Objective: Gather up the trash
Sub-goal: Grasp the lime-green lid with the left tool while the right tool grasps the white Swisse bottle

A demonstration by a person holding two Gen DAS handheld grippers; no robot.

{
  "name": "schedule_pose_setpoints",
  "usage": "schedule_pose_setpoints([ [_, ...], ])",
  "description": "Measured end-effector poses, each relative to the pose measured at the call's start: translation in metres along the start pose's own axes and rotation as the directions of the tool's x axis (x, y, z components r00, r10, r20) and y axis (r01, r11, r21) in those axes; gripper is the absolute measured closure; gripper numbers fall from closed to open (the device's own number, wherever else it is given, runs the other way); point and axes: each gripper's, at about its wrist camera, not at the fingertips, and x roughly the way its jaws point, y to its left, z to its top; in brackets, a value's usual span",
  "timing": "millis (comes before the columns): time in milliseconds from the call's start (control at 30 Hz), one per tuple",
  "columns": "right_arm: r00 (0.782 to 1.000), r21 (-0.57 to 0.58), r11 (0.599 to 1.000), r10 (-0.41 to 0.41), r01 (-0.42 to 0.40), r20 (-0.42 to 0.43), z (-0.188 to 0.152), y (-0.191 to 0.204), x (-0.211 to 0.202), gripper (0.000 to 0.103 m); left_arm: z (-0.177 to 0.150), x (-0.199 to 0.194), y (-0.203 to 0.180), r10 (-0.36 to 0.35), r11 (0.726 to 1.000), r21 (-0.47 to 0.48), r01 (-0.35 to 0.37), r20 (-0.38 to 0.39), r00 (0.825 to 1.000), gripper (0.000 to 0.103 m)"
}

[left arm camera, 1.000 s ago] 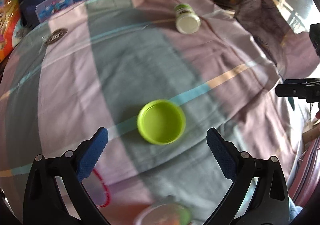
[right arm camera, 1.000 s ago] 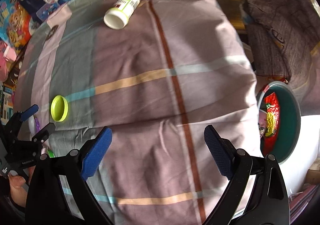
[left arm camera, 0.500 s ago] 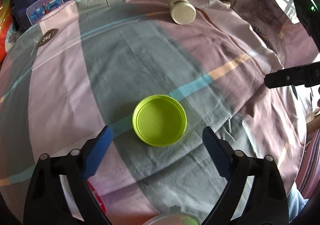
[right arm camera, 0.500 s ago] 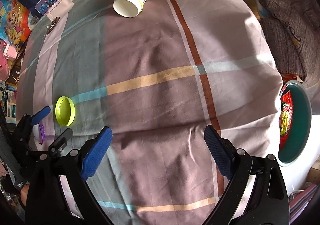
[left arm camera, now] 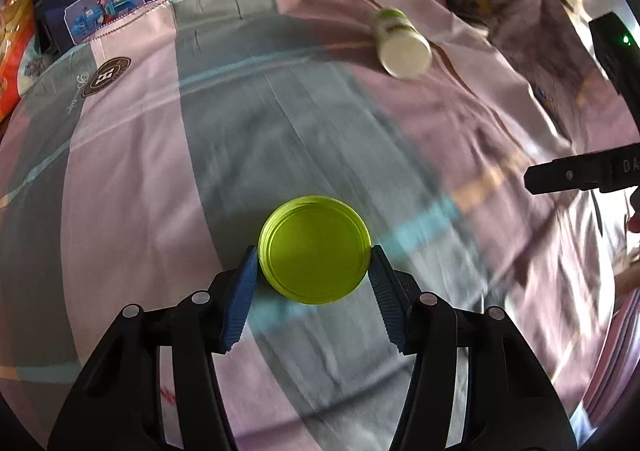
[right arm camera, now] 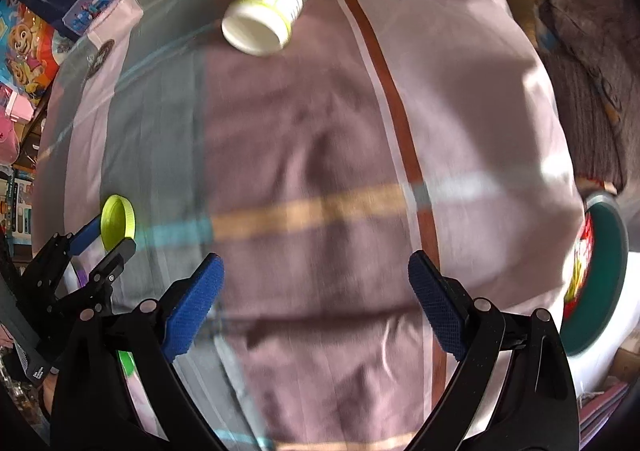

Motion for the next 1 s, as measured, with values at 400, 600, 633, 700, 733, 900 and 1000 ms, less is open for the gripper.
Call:
schedule_pose_setpoints([
  [400, 0.996, 0.036, 0.998, 0.056, -0.058, 0.067, 0.111, 0.009, 0.013, 0.014, 0.076, 0.021, 0.018, -0.024, 0.998, -0.058, 0.026, 0.039, 0.999, 0.047],
  [600, 0.995, 0.038, 0.995, 0.092, -0.094, 0.044, 0.146, 0.022, 0.04, 0.02, 0.094, 0.033, 0.019, -0.027, 0.998, -0.059, 0.029, 0.041, 0.999, 0.047],
  [633, 0.995, 0.038, 0.995, 0.093, -0.094, 0.038, 0.148, 0.023, 0.045, 0.025, 0.095, 0.035, 0.02, -0.029, 0.998, -0.059, 0.031, 0.04, 0.999, 0.047],
  [700, 0.995, 0.039, 0.994, 0.1, -0.101, 0.024, 0.151, 0.024, 0.053, 0.033, 0.097, 0.038, 0.02, -0.024, 0.998, -0.055, 0.026, 0.037, 0.999, 0.047],
  [733, 0.995, 0.04, 0.994, 0.099, -0.1, 0.017, 0.152, 0.024, 0.056, 0.038, 0.097, 0.039, 0.02, -0.021, 0.998, -0.053, 0.023, 0.035, 0.999, 0.047],
  [900, 0.995, 0.037, 0.994, 0.097, -0.099, 0.036, 0.149, 0.025, 0.061, 0.047, 0.096, 0.041, 0.024, -0.02, 0.998, -0.066, 0.022, 0.027, 0.999, 0.047],
  [1000, 0.994, 0.015, 0.995, 0.093, -0.094, 0.058, 0.14, 0.025, 0.053, 0.048, 0.094, 0.041, 0.022, -0.023, 0.997, -0.07, 0.024, 0.026, 0.999, 0.047],
])
